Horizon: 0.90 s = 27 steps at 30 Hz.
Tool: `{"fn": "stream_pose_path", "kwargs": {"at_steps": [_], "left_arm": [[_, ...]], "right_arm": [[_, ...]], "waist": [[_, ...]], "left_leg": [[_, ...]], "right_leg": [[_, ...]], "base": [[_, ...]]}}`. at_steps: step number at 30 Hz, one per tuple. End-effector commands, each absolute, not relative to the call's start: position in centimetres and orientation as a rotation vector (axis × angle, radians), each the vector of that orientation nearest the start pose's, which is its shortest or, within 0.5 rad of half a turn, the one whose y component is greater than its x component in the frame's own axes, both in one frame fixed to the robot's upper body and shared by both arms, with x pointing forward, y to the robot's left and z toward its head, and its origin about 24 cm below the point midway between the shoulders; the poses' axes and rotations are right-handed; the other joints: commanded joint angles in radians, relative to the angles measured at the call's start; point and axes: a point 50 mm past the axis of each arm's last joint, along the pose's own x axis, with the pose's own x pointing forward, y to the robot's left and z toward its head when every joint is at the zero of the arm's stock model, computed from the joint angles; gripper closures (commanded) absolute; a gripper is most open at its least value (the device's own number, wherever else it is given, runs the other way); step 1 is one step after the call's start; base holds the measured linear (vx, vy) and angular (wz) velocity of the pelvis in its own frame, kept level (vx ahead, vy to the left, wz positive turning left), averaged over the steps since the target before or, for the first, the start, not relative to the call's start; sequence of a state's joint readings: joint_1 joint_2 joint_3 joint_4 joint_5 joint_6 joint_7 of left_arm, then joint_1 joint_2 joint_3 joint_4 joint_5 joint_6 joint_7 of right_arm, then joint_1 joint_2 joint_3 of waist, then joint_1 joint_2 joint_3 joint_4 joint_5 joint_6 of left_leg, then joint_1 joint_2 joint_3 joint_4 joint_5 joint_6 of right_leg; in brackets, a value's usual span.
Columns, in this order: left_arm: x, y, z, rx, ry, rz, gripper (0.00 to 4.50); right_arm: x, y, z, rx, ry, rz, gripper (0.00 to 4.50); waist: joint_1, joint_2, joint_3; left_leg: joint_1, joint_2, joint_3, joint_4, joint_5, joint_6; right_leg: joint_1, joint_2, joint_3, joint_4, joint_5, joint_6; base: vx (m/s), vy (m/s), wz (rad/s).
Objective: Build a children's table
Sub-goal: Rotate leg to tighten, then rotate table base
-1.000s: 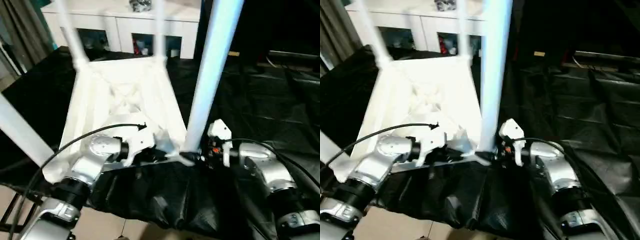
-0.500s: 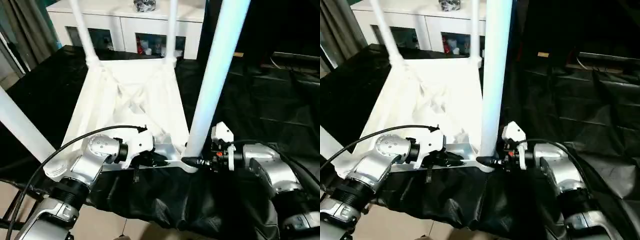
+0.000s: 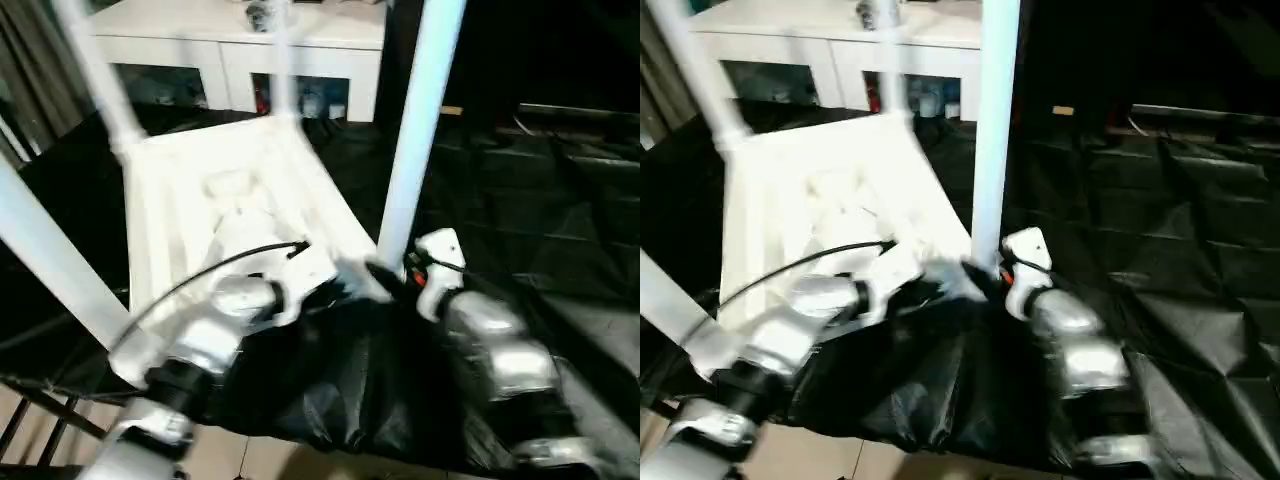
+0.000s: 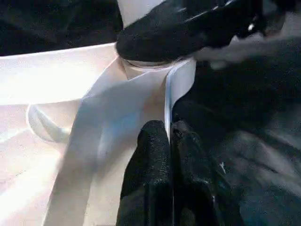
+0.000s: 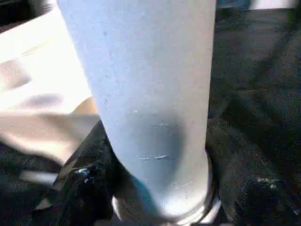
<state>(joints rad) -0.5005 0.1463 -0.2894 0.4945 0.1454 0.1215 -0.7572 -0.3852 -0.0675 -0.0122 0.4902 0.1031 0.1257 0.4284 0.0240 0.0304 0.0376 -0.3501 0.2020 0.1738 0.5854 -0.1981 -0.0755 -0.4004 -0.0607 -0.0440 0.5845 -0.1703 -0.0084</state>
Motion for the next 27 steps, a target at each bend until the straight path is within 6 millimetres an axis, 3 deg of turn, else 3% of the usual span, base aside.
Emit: {"fn": "stream_pose_path", "kwargs": {"at_steps": [1,5,6,11,16,20,27], "left_arm": [[31.0,4.6,4.4,0.386,0.236,-1.022,4.5],[31.1,4.2,4.5,0.386,0.231,-1.015,4.5],[31.1,4.2,4.5,0.387,0.231,-1.015,4.5],[31.1,4.4,4.5,0.397,0.23,-1.027,4.5],[30.6,5.3,4.1,0.402,0.233,-1.047,4.5],[30.3,5.8,4.0,0.403,0.226,-1.076,4.5],[29.1,7.7,3.3,0.41,0.242,-1.177,4.5]], "right_arm": [[30.8,-8.4,0.9,0.075,0.328,0.51,2.02],[30.8,-7.5,1.1,0.078,0.303,0.515,2.02],[30.8,-7.5,1.1,0.082,0.302,0.516,1.46],[31.0,-8.0,1.4,0.138,0.295,0.502,1.04],[30.6,-10.2,2.2,0.085,0.247,0.577,0.64],[29.7,-12.4,2.5,0.017,0.238,0.641,0.35],[27.2,-19.1,4.5,-0.066,0.214,0.738,0.27]], "waist": [[-0.003,-0.01,-0.049],[-0.002,-0.007,-0.05],[-0.002,-0.007,-0.05],[-0.002,-0.005,-0.048],[0.002,-0.002,-0.051],[0.01,-0.004,-0.056],[0.018,0.007,-0.05]], "left_leg": [[-0.003,0.018,-0.007,-0.076,-0.239,0.006],[-0.004,0.018,-0.005,-0.075,-0.239,0.017],[-0.004,0.018,-0.005,-0.076,-0.237,0.021],[-0.004,0.019,-0.005,-0.078,-0.248,0.021],[-0.002,0.021,-0.005,-0.076,-0.244,0.024],[-0.008,0.02,-0.002,-0.07,-0.17,0.057],[-0.01,0.021,-0.002,-0.07,-0.199,0.079]], "right_leg": [[0.037,-0.064,0.034,-0.083,-0.38,-0.152],[0.039,-0.063,0.035,-0.079,-0.327,-0.166],[0.04,-0.063,0.036,-0.079,-0.315,-0.169],[0.041,-0.065,0.036,-0.08,-0.326,-0.168],[0.044,-0.064,0.037,-0.078,-0.287,-0.173],[0.053,-0.062,0.036,-0.066,-0.154,-0.202],[0.054,-0.063,0.034,-0.078,-0.258,-0.186]], "base": [[0.0,0.0,0.0],[0.0,0.0,0.0],[0.0,0.0,0.0],[0.0,0.0,0.0],[0.0,0.0,0.0],[0.0,0.0,0.0],[0.0,0.0,0.0]]}}
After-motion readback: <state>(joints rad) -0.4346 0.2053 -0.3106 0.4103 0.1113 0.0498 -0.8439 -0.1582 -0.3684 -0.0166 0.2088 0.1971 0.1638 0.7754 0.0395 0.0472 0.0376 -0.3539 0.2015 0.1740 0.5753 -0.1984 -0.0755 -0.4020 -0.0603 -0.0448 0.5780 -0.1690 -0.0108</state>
